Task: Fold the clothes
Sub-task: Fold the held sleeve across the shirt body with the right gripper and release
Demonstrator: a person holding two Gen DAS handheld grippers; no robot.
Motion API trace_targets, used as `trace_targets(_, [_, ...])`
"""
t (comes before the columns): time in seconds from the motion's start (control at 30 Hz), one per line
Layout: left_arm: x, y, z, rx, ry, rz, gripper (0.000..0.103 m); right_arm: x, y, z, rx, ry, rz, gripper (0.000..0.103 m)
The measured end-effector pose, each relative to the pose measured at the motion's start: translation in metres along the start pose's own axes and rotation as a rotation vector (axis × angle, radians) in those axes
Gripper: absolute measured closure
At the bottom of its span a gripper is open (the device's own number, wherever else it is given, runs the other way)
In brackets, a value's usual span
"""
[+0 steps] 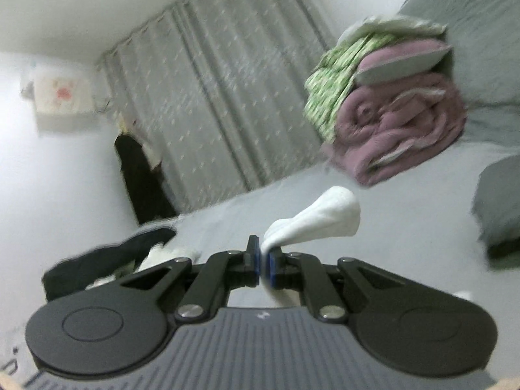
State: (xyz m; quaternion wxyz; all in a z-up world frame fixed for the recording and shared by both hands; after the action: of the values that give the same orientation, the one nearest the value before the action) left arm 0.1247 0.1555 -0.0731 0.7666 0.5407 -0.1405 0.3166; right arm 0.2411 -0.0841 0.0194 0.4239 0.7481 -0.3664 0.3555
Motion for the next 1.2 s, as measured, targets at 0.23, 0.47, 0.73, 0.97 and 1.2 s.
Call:
trace_targets(0.23, [0.005,0.001,-0.01,-0.023,0.04,-0.017,0.046,-0.064,-0.044,-0.033,0.0,0.118,-0.163,0.094])
trace_targets(0.47, [0.009,0.002,-0.014,-0.039,0.062,-0.024,0.046,-0.12,-0.069,-0.043,-0.024,0.252,-0.298,0.094])
trace_targets(0.73, [0.023,-0.008,-0.028,-0.284,0.19,-0.052,0.046,-0.144,-0.062,-0.069,-0.001,0.464,-0.365,0.087])
trace_targets(0.97, [0.027,-0.038,-0.031,-0.417,0.26,-0.119,0.039,-0.147,-0.032,-0.073,0.124,0.536,-0.461,0.083])
trace_targets(1.2, [0.023,-0.062,-0.029,-0.433,0.311,-0.176,0.039,-0.124,0.016,-0.019,0.086,0.445,-0.439,0.052])
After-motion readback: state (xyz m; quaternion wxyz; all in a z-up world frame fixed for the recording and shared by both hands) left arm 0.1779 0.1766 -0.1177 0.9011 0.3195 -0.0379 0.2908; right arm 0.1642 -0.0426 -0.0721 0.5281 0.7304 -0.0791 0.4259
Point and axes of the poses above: each gripper's, at about its wrist camera, not at the fingertips, and y roughly against the way its jaws point, z to its right, x to its top, the point moved 8 cm from there along -y, roughly the way its jaws point, and after that the axes turned 13 degrees about -z, right-handed, at the moved point
